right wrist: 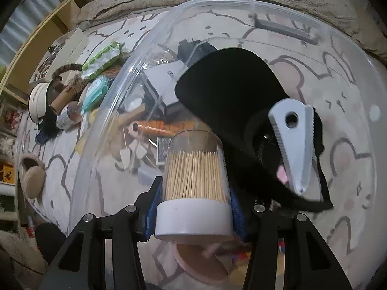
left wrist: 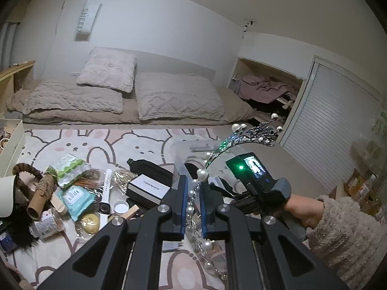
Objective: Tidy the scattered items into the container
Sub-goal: 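Open the right gripper to drop the toothpick holder into the container, then lower the held tiara into the container with the left gripper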
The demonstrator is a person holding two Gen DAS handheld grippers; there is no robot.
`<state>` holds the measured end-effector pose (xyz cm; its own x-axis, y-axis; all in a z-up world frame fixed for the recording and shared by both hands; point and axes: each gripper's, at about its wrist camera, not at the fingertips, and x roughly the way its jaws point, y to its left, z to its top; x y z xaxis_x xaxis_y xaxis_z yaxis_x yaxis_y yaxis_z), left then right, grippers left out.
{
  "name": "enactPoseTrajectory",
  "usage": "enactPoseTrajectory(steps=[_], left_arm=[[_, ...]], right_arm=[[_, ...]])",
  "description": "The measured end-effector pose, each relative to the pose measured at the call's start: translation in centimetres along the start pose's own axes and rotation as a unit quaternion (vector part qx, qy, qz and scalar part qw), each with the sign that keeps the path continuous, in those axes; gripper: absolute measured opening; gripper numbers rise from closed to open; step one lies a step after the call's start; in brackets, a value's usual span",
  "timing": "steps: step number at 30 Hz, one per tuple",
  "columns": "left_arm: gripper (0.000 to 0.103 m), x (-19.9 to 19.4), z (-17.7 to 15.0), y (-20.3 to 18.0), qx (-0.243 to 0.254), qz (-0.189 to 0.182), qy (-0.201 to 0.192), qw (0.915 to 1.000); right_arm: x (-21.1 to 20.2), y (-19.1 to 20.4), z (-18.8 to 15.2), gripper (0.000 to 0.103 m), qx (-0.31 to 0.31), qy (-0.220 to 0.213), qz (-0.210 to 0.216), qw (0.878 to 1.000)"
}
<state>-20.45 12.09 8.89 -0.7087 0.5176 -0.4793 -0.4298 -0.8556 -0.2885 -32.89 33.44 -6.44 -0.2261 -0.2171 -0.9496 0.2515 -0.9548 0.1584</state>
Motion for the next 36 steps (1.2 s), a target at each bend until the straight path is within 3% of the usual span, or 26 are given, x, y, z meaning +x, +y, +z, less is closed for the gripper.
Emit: enactPoseTrajectory(steps=[2,3,4,6,13,16,28,36], left_arm=[[0.01,0.0,0.1,0.1,0.002,0.004,0.0,1.0],[0.01,0.1,0.1,0.2,0.002,0.005,0.001,1.0],[0.01,0.1,0.0,0.1,0.002,0.005,0.002,1.0],[0.01,0.2,0.0,0.0,0.003,0.002,0.004,1.0],[0.01,1.2,-0.1,-1.2,0.004,-0.011,0.016,0.9998],[0.01,1.7,0.0,-1.9,0.005,-0.018,0.022,0.9996],[0.01,6.9,1.0,-5.7,-0.002,-0.047,0.078,0.9959],[0.01,12.0,1.7,-6.4,-0.061,-0.031,0.114,0.9911]], right_arm=[[-0.3,-0.2,0.6,0.051,0.005,-0.018,-0.01,1.0],[-0.8,-0.3,0.8,0.057,0.009,-0.029,-0.007,1.0],[-1.2,-0.6,0.9,0.074,0.013,-0.036,0.0,0.999],[-2.2,-0.9,0.7,0.095,0.017,-0.046,0.01,0.999],[-5.1,-2.3,-1.0,0.095,0.0,-0.068,0.003,0.998],[-6.1,-3.1,-1.8,0.095,0.012,-0.082,0.018,0.996],[-12.1,-5.5,-7.2,0.095,-0.011,-0.183,0.051,0.982],[-12.4,-6.4,-10.4,0.095,-0.014,-0.202,0.077,0.976]])
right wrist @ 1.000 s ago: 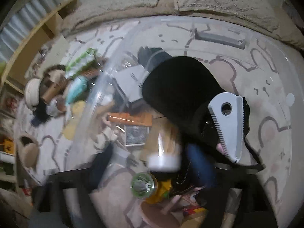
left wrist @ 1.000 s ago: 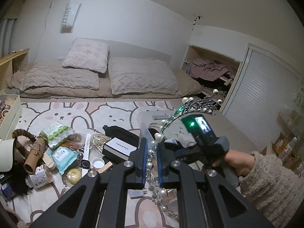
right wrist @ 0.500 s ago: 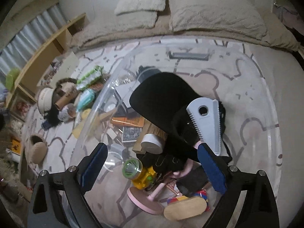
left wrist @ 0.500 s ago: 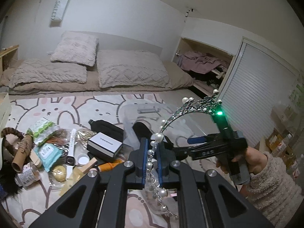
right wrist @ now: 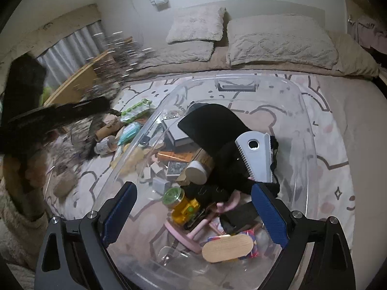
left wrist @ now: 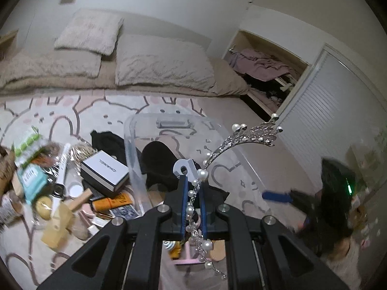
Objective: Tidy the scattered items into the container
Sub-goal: 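Lower the held tiara into the container with the left gripper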
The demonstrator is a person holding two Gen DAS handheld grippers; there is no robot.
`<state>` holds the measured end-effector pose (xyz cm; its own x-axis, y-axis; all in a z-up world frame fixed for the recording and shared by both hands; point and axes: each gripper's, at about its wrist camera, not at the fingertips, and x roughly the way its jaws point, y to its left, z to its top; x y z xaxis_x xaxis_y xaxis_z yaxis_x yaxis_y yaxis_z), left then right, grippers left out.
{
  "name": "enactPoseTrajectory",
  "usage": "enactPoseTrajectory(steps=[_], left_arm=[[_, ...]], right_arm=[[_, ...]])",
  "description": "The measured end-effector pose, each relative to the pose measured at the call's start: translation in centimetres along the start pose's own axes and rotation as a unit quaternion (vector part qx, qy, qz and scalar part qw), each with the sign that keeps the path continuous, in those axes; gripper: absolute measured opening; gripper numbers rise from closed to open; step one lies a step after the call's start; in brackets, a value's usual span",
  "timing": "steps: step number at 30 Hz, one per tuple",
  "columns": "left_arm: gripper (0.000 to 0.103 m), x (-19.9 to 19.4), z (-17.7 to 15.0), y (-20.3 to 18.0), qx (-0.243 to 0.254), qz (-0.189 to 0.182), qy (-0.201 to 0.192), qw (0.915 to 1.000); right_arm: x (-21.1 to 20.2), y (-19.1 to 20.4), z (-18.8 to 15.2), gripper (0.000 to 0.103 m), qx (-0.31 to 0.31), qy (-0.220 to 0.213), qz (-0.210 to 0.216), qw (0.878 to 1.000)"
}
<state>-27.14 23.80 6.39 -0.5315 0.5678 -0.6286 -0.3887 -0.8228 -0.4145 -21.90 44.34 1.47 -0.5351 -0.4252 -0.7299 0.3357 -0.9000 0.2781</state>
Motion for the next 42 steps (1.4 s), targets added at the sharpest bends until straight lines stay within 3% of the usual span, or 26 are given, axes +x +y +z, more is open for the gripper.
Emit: enactPoseTrajectory(steps=[7,15,21,29,30,35,37,40,42], left_arm=[[0.01,5.2,1.6,0.3,-0.042,0.063,0.025,0.9968],[0.01,9.3,2.6,1.5,-0.065,0.153,0.042,0.9852],[0.01,11.3,2.3,2.4,-0.087,0.189,0.066,0.9758],[0.011,11.8,2.3,3.3,-0.104,0.219,0.047,0.9691],[0.013,11.8,2.4,3.3,-0.102,0.218,0.045,0.9695],[0.056,11.7,2.2,2.0,-0.079,0.18,0.055,0.9788],[0.065,11.4,2.2,1.2,-0.067,0.18,0.055,0.9799],[0.089,10.5,2.3,-0.1,-0.035,0.209,0.04,0.9764],[0.091,9.9,2.5,-0.5,-0.013,0.221,0.027,0.9748]], right_arm=[[-0.8,-0.7,-1.3,0.095,0.011,-0.013,0.023,1.0],[-0.9,-1.5,-2.4,0.095,0.02,-0.012,0.039,0.999],[-1.0,-1.5,-2.9,0.095,0.015,-0.007,0.044,0.999],[-1.4,-0.5,-3.2,0.095,-0.002,-0.006,0.057,0.998],[-1.4,-0.4,-3.3,0.095,-0.003,-0.006,0.058,0.998],[-1.3,-0.6,-3.4,0.095,0.0,-0.004,0.058,0.998],[-1.2,-0.8,-3.4,0.095,0.005,-0.003,0.059,0.998],[-1.1,-1.2,-3.4,0.095,0.013,-0.001,0.058,0.998],[-1.0,-1.3,-3.5,0.095,0.014,0.0,0.057,0.998]])
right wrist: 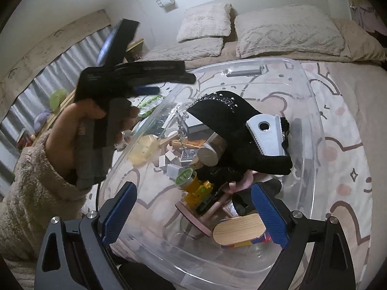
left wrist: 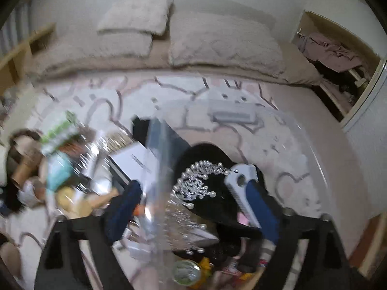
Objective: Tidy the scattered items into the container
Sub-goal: 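Lower the held tiara into the container with the left gripper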
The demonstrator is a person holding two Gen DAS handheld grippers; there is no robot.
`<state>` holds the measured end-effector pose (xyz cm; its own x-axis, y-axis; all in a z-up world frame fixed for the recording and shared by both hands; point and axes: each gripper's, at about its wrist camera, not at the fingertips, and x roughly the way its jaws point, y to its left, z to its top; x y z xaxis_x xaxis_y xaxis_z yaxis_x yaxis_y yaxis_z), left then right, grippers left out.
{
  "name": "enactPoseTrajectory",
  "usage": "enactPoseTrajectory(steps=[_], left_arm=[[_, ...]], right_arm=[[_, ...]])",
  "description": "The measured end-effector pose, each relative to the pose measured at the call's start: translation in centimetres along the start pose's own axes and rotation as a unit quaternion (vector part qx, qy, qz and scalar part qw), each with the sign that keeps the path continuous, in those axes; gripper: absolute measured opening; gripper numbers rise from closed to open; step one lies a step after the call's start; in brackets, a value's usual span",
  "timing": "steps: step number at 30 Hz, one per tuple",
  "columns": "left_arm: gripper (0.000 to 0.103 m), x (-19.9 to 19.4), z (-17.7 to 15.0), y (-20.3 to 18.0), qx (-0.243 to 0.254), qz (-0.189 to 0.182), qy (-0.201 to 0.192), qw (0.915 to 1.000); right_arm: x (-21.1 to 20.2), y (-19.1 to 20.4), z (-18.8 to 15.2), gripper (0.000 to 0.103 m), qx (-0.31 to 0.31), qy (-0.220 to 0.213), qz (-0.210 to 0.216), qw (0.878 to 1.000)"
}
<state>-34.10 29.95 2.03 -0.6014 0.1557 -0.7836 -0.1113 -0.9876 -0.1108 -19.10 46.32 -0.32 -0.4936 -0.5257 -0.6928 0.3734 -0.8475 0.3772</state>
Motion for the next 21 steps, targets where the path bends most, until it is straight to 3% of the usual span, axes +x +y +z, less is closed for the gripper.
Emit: enactPoseTrajectory(steps=[6,12,18,21], left_arm=[[0.093,0.0,0.4,0.1,0.072,0.048,0.001,0.9963],[0.095,1.7,-0.1,-0.6,0.16,0.115,0.02,0.9802],[0.095,2.1,-1.2,-1.3,0.216,0.09,0.053,0.9708],[0.095,2.6,-1.6,-2.5,0.252,0.098,0.065,0.9605]], right_arm=[[0.3,0.0,0.0,0.095,-0.001,0.004,-0.001,1.0],[0.4,0.1,-0.1,0.095,-0.006,0.007,-0.006,1.0],[0.4,0.1,-0.1,0.095,-0.005,0.006,-0.007,1.0],[0.4,0.1,-0.1,0.095,-0.005,0.006,-0.008,1.0]])
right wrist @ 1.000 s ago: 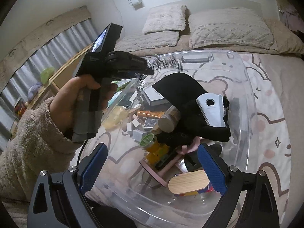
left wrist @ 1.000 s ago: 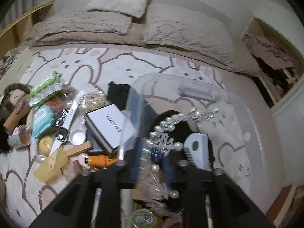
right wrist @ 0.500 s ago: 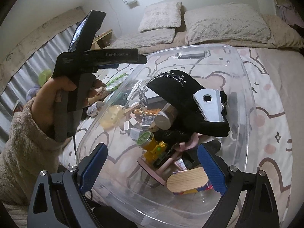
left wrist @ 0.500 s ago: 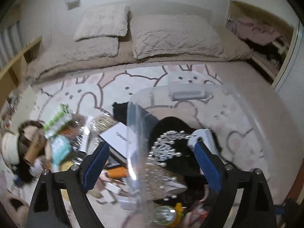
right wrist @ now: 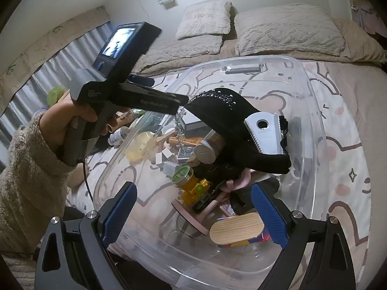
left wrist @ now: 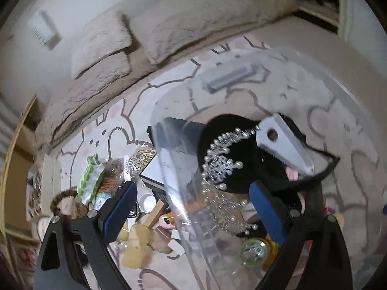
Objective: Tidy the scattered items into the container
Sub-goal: 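Lower the held tiara into the container with the left gripper, then open the left gripper to release the tiara inside the container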
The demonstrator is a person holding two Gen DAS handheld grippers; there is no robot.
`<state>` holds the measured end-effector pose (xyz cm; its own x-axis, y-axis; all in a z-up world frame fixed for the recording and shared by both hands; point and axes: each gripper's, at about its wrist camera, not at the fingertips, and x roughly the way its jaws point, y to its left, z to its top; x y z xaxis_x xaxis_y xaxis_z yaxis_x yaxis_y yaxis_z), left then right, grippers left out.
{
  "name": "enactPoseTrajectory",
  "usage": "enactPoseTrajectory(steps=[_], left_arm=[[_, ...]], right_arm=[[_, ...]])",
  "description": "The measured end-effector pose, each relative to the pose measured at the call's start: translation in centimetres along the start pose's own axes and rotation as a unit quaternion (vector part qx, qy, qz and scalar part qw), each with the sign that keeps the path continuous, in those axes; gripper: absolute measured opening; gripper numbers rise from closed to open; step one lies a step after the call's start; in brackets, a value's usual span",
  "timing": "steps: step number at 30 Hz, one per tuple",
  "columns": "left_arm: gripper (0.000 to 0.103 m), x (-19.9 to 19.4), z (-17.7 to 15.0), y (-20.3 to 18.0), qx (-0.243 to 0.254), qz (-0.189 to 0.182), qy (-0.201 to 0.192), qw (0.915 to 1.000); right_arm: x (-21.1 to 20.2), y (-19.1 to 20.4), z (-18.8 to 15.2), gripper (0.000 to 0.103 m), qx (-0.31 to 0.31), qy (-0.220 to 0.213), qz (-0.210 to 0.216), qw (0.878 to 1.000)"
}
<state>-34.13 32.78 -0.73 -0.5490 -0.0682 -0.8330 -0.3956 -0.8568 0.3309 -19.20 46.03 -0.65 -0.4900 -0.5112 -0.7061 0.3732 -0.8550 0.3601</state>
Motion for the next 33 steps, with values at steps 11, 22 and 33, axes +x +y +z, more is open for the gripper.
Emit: enactPoseTrajectory(steps=[11,22,33], left_arm=[[0.056,2.0,4.1,-3.5,0.059,0.016,0.024,0.9978],[0.006,5.3,2.9,-0.5,0.007,0.007,0.071,0.9974],[0.006,1.1,1.0,2.5,-0.139,-0.097,0.04,0.9847]], right_arm=[[0.1,0.2,-0.1,0.095,-0.005,0.002,0.004,1.0],[0.0,0.3,0.0,0.095,-0.004,-0.002,0.01,1.0],[0.0,1.3,-0.1,0.095,-0.014,0.0,0.019,1.0]])
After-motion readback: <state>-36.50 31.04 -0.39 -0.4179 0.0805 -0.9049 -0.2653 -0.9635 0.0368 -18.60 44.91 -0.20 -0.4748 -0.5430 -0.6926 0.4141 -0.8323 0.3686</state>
